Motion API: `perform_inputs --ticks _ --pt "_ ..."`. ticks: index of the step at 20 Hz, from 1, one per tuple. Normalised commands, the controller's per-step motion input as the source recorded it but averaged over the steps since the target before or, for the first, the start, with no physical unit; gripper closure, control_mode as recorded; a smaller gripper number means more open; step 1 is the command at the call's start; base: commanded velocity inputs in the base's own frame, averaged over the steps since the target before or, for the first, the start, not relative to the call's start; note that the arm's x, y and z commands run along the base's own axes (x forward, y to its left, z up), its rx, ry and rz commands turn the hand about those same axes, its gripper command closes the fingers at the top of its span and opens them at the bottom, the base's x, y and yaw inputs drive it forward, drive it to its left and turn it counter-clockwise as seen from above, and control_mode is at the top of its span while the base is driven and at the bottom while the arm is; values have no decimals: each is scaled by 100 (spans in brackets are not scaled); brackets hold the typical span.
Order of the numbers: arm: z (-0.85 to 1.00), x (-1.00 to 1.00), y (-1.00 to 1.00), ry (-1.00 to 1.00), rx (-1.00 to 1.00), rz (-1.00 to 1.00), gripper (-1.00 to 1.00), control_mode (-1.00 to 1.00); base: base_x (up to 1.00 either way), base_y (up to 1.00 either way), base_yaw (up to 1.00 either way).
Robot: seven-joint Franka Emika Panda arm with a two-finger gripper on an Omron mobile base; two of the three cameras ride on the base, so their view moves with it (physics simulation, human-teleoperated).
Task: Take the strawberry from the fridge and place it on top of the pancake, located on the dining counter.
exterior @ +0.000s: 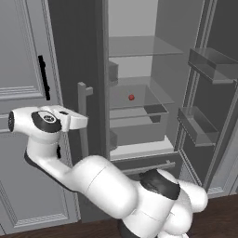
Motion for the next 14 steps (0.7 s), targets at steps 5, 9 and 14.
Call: perform_inputs --ticks 5,9,14 --pt "0 -44 4 0 0 -19 -100 -100 0 0 0" --pt "0 -58 1 0 0 -1 -100 -100 0 0 0" --pt "-17 -73 -54 -3 1 8 -100 -100 0 0 0"
